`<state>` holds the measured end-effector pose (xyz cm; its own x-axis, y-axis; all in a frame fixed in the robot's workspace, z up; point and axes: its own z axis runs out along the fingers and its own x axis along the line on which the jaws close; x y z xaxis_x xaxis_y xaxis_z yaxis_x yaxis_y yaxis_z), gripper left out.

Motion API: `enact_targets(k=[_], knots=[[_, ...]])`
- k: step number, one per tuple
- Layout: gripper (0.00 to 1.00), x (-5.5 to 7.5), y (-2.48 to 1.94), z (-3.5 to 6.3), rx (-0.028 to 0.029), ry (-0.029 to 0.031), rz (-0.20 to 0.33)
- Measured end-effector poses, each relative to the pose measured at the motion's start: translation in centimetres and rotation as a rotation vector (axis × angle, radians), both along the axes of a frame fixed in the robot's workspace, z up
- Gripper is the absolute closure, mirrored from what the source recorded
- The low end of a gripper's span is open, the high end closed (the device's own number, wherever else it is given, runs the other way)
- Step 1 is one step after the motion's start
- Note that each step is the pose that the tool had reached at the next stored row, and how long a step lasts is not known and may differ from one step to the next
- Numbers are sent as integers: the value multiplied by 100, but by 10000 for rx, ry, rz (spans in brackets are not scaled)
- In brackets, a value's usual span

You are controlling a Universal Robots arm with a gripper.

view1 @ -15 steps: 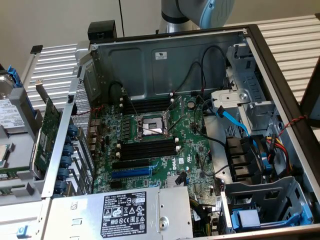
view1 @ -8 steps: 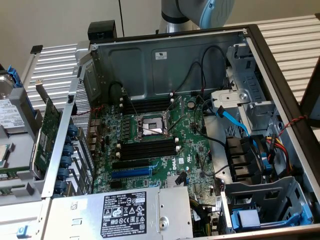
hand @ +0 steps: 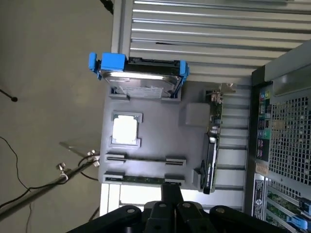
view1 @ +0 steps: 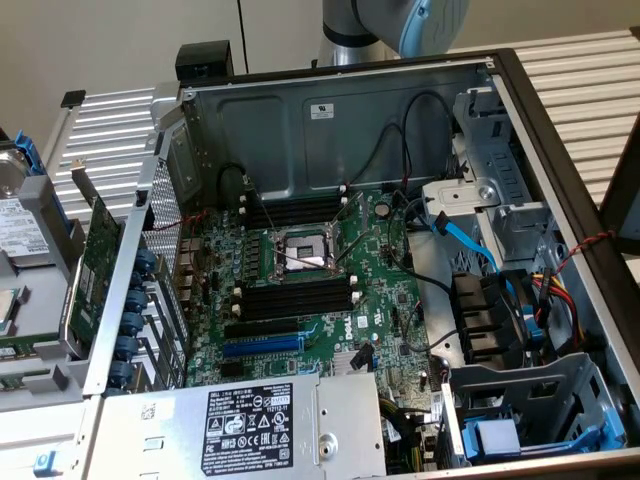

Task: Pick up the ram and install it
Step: 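Pick up the ram and move it above insertion slot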

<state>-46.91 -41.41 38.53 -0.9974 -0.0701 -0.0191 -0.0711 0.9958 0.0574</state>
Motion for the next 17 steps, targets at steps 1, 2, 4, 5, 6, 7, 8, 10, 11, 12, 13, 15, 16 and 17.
enact_targets(k=[1, 2, 4, 5, 6, 7, 8, 10, 11, 12, 13, 15, 16, 17], knots=[[89, 0, 0, -1, 0, 0, 190], [89, 0, 0, -2, 0, 0, 370], [89, 0, 0, -3, 0, 0, 730], [89, 0, 0, -4, 0, 0, 910], [89, 0, 0, -4, 0, 0, 1094], [89, 0, 0, -4, 0, 0, 1275], [89, 0, 0, -5, -1, -1, 1454], [89, 0, 0, -5, -2, 0, 1830], [89, 0, 0, -5, -3, 0, 2010], [89, 0, 0, -5, -4, 1, 2191], [89, 0, 0, -6, -3, -1, 2369], [89, 0, 0, -8, -8, -3, 2729], [89, 0, 0, -9, -12, -3, 2916], [89, 0, 0, -10, -16, -2, 3101]])
